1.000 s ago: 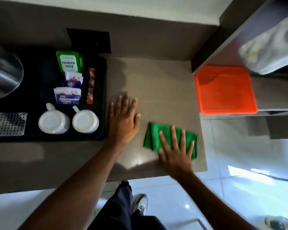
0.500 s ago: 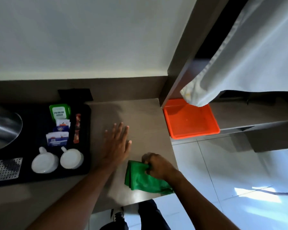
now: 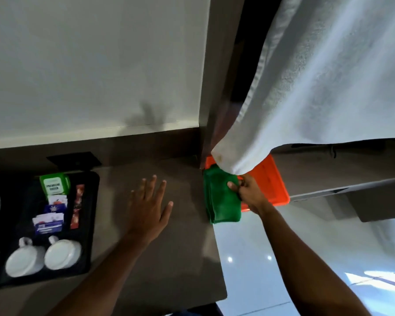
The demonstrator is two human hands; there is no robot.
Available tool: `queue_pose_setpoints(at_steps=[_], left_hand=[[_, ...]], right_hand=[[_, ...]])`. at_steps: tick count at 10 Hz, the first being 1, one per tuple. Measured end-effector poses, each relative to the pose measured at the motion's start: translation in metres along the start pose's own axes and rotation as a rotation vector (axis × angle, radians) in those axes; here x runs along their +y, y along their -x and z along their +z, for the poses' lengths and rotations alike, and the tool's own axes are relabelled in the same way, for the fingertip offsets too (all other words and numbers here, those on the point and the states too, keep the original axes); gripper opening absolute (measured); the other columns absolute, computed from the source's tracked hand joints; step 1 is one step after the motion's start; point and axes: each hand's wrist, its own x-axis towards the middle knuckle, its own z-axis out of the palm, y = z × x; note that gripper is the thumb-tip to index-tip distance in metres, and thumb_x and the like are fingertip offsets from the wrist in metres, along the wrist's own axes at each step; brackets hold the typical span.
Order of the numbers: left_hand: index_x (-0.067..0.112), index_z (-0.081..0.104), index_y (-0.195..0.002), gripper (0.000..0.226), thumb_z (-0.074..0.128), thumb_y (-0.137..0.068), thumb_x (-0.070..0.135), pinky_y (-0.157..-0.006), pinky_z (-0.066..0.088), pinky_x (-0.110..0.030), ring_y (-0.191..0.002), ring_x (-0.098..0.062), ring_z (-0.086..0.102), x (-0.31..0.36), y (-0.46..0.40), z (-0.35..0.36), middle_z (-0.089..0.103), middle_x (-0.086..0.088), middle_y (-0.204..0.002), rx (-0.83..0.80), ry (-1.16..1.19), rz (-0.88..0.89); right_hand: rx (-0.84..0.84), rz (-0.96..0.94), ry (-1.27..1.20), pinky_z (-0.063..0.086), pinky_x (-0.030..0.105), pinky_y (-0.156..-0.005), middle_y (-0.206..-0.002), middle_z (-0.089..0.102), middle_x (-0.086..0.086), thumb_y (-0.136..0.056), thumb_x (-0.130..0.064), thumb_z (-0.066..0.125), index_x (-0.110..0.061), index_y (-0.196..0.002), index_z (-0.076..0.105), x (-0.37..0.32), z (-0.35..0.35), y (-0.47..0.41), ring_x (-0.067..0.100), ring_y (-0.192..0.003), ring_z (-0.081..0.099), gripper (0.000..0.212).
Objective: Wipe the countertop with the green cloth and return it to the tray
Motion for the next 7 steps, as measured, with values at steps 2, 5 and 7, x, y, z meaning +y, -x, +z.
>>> queue_pose_setpoints(at_steps=[2, 5, 7], left_hand=[[0.018, 0.043, -0.157, 0.075, 0.028, -0.096, 0.060, -0.113, 0.036, -0.068, -0.152, -0.045, 0.034, 0.034, -0.014, 0.012, 0.035, -0.016, -0.167, 0.039, -0.027, 0.015], [0.025, 0.026, -0.163, 0.076, 0.021, -0.099, 0.065, -0.124, 0.027, -0.063, -0.160, -0.037, 0.015, 0.053, -0.022, -0.015, 0.018, -0.011, -0.174, 0.049, 0.006, -0.020], [0.027, 0.016, -0.165, 0.075, 0.028, -0.100, 0.063, -0.126, 0.019, -0.062, -0.162, -0.032, 0.006, 0.052, -0.020, -0.041, 0.007, -0.006, -0.176, 0.084, 0.029, 0.029]], right_hand=[[-0.035, 0.260, 0.062, 0.050, 0.025, -0.057, -0.076, 0.067, 0.013, -0.098, 0.020, 0.042, 0.015, -0.109, 0.062, 0.014, -0.002, -0.045, 0.015, -0.061, 0.064, 0.024], [0.158, 0.192, 0.279, 0.051, 0.051, -0.104, -0.128, 0.069, 0.028, -0.087, -0.007, 0.079, 0.008, -0.121, 0.066, -0.011, 0.001, -0.040, 0.043, -0.121, 0.064, 0.039], [0.323, 0.054, 0.078, 0.058, 0.048, -0.086, -0.092, 0.077, 0.024, -0.088, -0.006, 0.076, 0.006, -0.097, 0.078, -0.019, -0.007, 0.041, 0.039, -0.095, 0.073, 0.015]])
